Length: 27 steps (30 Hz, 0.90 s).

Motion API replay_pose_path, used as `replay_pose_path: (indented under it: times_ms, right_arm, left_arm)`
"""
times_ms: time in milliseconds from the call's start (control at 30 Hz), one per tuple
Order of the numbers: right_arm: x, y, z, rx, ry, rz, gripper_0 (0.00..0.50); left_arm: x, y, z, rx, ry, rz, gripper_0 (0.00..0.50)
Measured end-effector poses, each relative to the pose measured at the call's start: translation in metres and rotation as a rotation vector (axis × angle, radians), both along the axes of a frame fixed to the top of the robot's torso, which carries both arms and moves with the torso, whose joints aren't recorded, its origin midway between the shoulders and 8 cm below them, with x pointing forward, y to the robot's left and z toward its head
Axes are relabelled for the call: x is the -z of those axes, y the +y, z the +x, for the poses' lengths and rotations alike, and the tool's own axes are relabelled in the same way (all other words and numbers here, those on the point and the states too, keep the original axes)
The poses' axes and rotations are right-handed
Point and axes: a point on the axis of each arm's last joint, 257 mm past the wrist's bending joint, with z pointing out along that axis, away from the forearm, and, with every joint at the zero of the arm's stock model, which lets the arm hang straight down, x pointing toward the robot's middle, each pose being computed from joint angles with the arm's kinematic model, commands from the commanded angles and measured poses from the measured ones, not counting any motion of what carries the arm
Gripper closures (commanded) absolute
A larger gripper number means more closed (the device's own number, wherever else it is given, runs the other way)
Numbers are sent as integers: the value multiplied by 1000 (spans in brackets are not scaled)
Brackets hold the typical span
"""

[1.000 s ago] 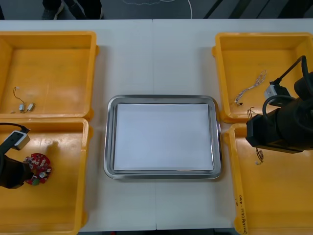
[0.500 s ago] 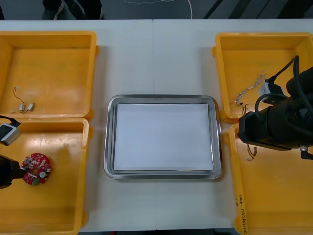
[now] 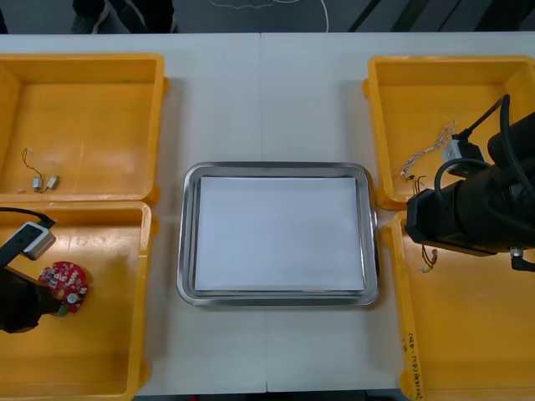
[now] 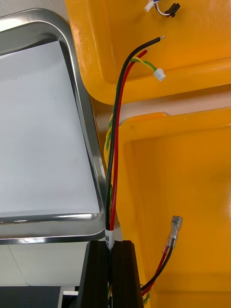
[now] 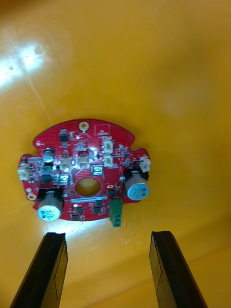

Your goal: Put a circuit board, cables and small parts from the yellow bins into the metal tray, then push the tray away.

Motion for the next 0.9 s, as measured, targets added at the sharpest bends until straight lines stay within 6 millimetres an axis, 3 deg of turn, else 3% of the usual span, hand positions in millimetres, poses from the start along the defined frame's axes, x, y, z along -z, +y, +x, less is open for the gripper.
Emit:
replay_pose_path:
  times_ms: [900]
  right_arm:
    - [0,0,0,-1,0,-1,500]
  left_arm:
    - [24,2,-2,-16,-43,29,0]
